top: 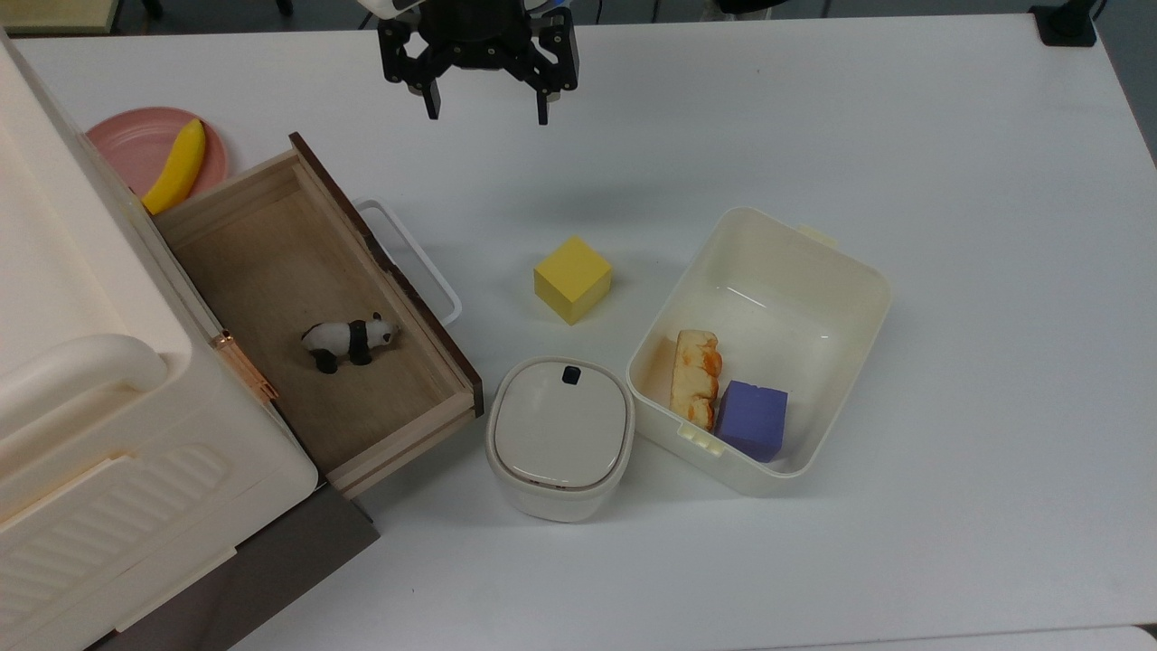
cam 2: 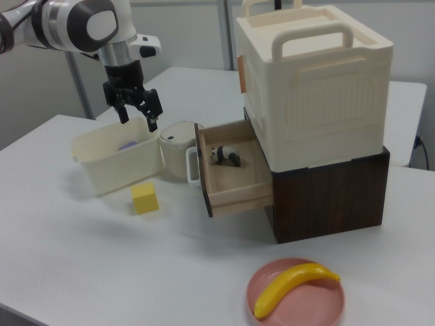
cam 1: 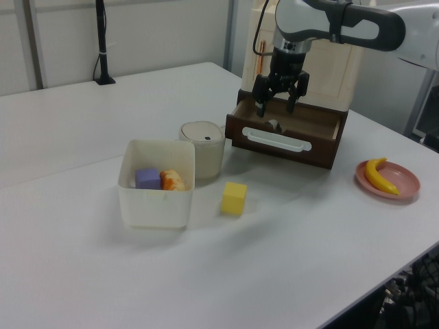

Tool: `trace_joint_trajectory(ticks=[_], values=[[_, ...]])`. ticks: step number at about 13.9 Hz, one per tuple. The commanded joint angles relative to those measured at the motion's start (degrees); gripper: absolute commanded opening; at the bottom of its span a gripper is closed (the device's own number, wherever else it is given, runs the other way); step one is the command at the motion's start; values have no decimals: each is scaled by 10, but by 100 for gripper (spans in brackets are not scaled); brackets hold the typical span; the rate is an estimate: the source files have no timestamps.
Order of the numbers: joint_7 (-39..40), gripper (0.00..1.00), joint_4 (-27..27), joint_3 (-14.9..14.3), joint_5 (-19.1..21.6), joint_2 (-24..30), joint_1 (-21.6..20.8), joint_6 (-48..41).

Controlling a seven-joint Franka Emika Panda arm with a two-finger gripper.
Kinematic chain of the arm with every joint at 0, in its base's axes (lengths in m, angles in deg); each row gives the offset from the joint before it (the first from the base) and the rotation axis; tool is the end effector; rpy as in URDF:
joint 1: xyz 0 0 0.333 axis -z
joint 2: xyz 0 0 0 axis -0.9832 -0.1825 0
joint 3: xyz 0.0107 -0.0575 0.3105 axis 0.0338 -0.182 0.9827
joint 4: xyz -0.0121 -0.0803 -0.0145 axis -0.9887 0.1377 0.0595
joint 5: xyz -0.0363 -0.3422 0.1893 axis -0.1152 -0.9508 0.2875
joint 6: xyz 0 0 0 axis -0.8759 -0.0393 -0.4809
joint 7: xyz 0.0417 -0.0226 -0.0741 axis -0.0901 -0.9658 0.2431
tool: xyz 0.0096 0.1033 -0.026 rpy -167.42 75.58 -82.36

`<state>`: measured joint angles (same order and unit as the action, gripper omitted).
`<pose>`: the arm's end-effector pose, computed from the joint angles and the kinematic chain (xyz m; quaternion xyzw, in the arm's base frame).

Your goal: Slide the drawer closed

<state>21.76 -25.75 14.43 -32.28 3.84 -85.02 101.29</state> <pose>0.6020 0.0175 0.5780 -0.9992 0.0320 -0.0217 0.0090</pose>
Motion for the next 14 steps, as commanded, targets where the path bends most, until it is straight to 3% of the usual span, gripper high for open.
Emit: trace_joint_trajectory(ticks=[1,13,14], values=[[11,100,-15,-5,-5,19,-6,-17],[11,100,-15,-7,-6,19,-7,-17],[9,93,-15,-7,-6,19,-7,-17]])
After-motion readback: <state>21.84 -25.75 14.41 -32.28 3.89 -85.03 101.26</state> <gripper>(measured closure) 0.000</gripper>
